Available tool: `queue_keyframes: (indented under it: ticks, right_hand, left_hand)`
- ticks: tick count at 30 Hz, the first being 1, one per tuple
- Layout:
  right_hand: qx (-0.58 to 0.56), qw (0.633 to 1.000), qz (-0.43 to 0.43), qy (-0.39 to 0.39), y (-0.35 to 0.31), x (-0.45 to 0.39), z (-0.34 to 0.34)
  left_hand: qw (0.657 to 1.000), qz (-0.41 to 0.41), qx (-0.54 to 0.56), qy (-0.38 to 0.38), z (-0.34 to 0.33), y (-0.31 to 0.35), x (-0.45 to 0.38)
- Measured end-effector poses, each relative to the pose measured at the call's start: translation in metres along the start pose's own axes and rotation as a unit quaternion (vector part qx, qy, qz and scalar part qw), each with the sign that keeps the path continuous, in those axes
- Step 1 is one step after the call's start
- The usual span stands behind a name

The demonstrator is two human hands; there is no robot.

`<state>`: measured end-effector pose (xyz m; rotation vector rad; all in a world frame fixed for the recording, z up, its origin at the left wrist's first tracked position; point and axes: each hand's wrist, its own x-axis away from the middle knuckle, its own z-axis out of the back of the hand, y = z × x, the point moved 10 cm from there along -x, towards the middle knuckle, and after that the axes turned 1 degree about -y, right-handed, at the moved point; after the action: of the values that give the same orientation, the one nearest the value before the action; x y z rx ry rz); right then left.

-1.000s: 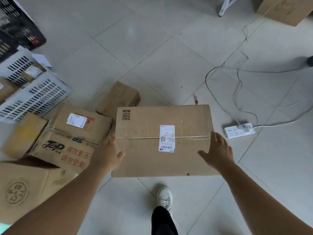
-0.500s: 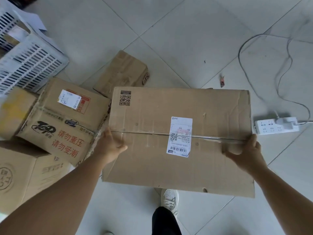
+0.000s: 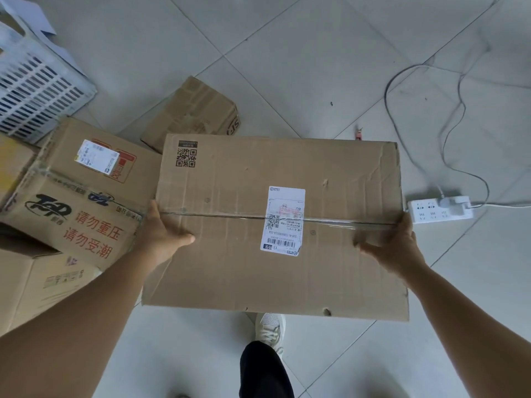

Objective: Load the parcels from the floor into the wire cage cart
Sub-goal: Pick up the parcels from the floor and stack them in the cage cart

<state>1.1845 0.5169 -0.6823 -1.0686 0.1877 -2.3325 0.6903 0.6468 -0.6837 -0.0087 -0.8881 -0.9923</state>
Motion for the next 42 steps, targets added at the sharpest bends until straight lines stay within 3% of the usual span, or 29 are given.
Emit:
queue_keyframes:
  ticks: [8, 22, 32, 42]
  right_hand:
    - [0.002, 0.997, 0.079, 0.008, -0.065, 0.065, 0.025]
    - [0.026, 0.961, 0.273, 0.020, -0.226, 0.294, 0.032]
    - [0.031, 0.915, 0.400, -0.038, -0.327, 0.463, -0.019]
    - [0.082, 0.841, 0.518, -0.134, -0.442, 0.621, -0.108]
  left_hand:
    - [0.997, -0.014, 0.051, 0.049, 0.082, -0.028, 0.066]
    - [0.958, -0.030, 0.189, 0.213, 0.296, -0.153, 0.264]
    - [0.916, 0.024, 0.225, 0.331, 0.421, -0.292, 0.407]
    - [0.848, 0.140, 0.290, 0.422, 0.486, -0.425, 0.535]
